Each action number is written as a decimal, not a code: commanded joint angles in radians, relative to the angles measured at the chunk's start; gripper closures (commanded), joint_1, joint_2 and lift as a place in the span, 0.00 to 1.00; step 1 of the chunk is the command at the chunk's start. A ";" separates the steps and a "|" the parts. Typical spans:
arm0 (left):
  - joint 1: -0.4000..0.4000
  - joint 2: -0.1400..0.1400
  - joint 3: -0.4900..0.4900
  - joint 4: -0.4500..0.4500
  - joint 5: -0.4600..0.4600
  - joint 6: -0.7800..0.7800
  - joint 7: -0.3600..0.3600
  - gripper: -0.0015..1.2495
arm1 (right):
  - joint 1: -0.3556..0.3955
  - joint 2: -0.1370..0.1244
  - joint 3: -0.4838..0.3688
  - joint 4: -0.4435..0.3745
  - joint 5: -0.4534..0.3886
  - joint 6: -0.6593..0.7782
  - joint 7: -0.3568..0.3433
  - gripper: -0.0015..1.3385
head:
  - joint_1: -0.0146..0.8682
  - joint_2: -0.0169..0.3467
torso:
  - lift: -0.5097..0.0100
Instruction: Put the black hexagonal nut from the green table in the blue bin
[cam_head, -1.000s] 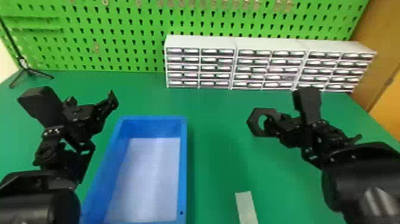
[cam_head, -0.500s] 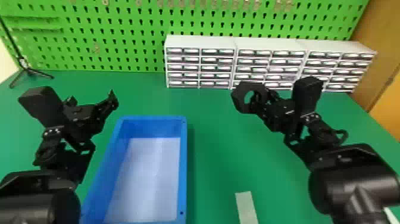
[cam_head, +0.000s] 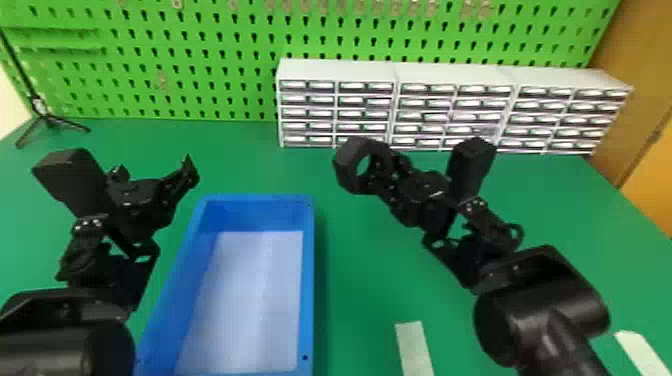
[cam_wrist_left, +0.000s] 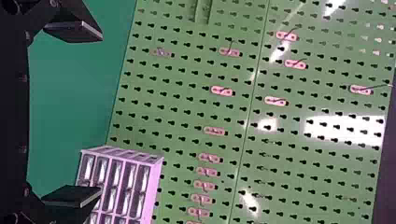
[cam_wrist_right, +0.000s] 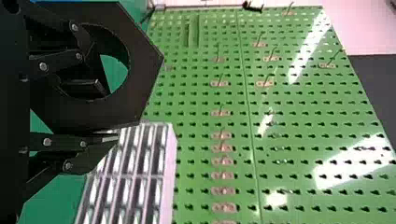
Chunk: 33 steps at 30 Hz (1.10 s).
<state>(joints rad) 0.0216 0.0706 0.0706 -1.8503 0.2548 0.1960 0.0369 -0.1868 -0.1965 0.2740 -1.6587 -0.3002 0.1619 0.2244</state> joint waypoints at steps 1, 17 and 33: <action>0.001 0.000 0.002 0.002 0.000 -0.001 0.000 0.10 | -0.014 0.000 0.051 0.022 -0.097 -0.002 0.001 0.72 | 0.80 0.07 | 0.79; 0.000 0.000 0.000 0.006 -0.002 0.000 0.000 0.10 | -0.119 -0.043 0.199 0.042 -0.283 0.209 0.107 0.72 | 0.80 0.07 | 0.79; -0.005 0.000 -0.002 0.008 -0.002 0.000 0.000 0.10 | -0.154 -0.066 0.301 0.056 -0.320 0.222 0.112 0.72 | 0.80 0.07 | 0.79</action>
<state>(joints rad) 0.0191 0.0706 0.0705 -1.8423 0.2531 0.1961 0.0368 -0.3348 -0.2611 0.5659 -1.6060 -0.6174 0.3834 0.3340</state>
